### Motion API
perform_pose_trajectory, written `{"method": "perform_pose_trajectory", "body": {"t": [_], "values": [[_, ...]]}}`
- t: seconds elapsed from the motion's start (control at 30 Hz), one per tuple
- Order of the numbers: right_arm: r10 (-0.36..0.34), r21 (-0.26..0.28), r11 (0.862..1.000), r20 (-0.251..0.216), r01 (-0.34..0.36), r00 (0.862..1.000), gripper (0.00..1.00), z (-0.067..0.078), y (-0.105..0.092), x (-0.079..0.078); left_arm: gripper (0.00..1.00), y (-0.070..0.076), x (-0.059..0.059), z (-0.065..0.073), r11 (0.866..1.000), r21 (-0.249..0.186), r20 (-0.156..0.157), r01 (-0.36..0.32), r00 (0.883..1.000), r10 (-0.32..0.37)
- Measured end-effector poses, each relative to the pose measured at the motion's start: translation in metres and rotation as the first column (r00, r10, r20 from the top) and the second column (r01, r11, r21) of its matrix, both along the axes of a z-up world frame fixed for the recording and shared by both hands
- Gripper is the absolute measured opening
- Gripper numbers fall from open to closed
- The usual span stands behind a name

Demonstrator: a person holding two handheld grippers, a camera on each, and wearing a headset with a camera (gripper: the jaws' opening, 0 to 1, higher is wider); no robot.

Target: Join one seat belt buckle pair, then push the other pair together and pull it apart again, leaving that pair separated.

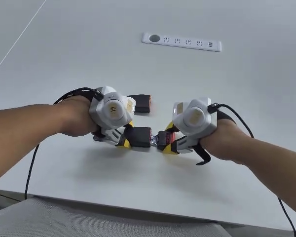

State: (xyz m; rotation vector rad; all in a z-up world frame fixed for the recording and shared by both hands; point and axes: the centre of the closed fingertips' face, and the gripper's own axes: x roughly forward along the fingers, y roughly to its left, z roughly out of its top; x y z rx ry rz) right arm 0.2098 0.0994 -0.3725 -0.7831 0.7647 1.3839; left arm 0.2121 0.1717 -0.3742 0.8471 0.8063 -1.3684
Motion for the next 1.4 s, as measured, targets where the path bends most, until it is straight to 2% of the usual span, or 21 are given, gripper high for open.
{"method": "perform_pose_trajectory", "body": {"t": [0.1, 0.23, 0.37, 0.47, 0.57, 0.77, 0.83, 1.0, 1.13, 1.2, 1.27, 1.4], "values": [[-0.004, 0.008, 1.000, 0.018, 0.004, 1.000, 0.31, 0.000, 0.000, 0.000, 0.31, 0.000, 0.000, 0.000, 1.000, 0.003, -0.002, 0.003, 1.000, -0.003], [-0.019, 0.022, 1.000, 0.017, 0.018, 1.000, 0.31, 0.000, 0.001, 0.001, 0.31, 0.000, -0.001, 0.001, 1.000, -0.001, -0.003, 0.004, 1.000, -0.004], [0.000, 0.011, 1.000, 0.031, 0.000, 1.000, 0.31, 0.001, 0.006, 0.000, 0.31, -0.001, -0.002, 0.001, 1.000, 0.007, -0.002, 0.006, 1.000, -0.006], [0.022, -0.022, 1.000, 0.041, -0.021, 0.999, 0.31, -0.001, 0.011, -0.001, 0.31, -0.001, -0.001, 0.000, 1.000, 0.013, 0.005, 0.004, 1.000, -0.005], [0.005, 0.002, 1.000, 0.021, -0.005, 1.000, 0.31, 0.000, 0.009, 0.001, 0.31, 0.000, -0.001, 0.000, 1.000, 0.003, 0.005, -0.009, 1.000, 0.009], [-0.007, 0.003, 1.000, 0.024, 0.007, 1.000, 0.31, 0.001, 0.012, -0.001, 0.31, 0.000, -0.003, 0.001, 1.000, -0.005, 0.008, -0.012, 1.000, 0.012], [-0.014, 0.018, 1.000, 0.020, 0.014, 1.000, 0.31, 0.001, 0.016, -0.001, 0.30, 0.000, -0.004, 0.001, 1.000, 0.004, 0.011, -0.008, 1.000, 0.007], [-0.014, 0.008, 1.000, 0.021, 0.014, 1.000, 0.31, 0.001, 0.013, -0.001, 0.31, 0.000, -0.004, 0.002, 1.000, -0.004, 0.008, -0.018, 1.000, 0.018], [-0.013, 0.007, 1.000, 0.017, 0.013, 1.000, 0.32, 0.001, 0.013, -0.001, 0.31, 0.000, -0.004, 0.002, 1.000, -0.013, -0.002, -0.018, 1.000, 0.018], [-0.012, 0.010, 1.000, 0.010, 0.012, 1.000, 0.32, 0.001, 0.011, 0.000, 0.32, 0.000, -0.001, 0.002, 0.999, -0.043, -0.025, -0.016, 1.000, 0.015], [-0.004, 0.025, 1.000, -0.001, 0.004, 1.000, 0.32, 0.002, 0.010, -0.001, 0.32, 0.001, -0.001, 0.002, 0.998, -0.055, -0.032, -0.021, 0.999, 0.019], [0.014, 0.039, 0.999, 0.004, -0.014, 1.000, 0.33, 0.003, 0.009, -0.002, 0.32, -0.001, -0.002, 0.002, 0.999, -0.052, -0.022, -0.012, 1.000, 0.011]]}}
